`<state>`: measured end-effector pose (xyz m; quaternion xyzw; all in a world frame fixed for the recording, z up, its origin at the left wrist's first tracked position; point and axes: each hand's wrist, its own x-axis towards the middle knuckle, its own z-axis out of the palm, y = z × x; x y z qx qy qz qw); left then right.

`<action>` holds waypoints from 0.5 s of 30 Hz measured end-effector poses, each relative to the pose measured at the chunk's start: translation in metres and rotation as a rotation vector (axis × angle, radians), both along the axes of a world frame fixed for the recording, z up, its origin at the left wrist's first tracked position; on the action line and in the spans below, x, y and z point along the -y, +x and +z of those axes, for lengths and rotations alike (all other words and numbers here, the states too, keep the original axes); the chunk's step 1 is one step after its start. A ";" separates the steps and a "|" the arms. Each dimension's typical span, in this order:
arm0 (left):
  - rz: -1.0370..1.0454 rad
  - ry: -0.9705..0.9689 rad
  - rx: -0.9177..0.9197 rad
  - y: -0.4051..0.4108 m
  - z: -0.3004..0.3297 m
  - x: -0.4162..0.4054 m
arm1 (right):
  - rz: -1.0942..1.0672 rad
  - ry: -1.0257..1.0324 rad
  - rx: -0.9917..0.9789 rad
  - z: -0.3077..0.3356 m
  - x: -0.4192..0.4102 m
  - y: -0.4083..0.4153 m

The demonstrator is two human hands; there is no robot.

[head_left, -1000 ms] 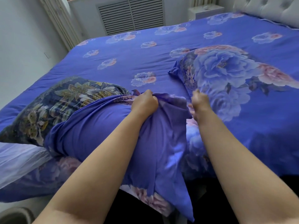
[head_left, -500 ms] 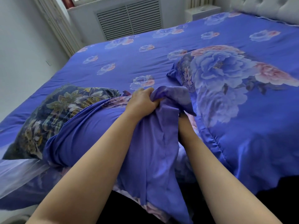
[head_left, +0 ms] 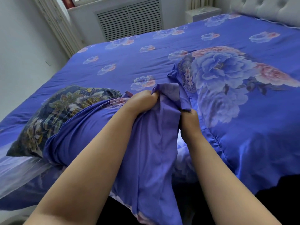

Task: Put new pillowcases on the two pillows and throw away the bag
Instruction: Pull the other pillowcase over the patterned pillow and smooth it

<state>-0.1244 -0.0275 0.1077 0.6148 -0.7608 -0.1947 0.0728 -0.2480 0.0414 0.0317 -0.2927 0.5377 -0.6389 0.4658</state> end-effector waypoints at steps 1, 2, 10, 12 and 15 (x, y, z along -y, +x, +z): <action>0.011 0.009 0.014 -0.001 0.000 0.000 | 0.019 0.009 0.052 -0.003 -0.001 -0.003; 0.014 0.015 0.031 -0.001 0.000 0.000 | 0.046 0.008 0.087 -0.004 -0.002 -0.004; -0.027 -0.124 0.174 -0.002 0.001 -0.011 | 0.169 -0.062 0.321 -0.007 0.005 0.002; -0.025 -0.148 0.019 0.006 0.000 -0.011 | 0.244 -0.014 0.346 0.001 0.005 0.003; 0.015 -0.064 -0.374 0.018 -0.004 -0.022 | 0.320 0.116 0.244 0.000 0.001 -0.001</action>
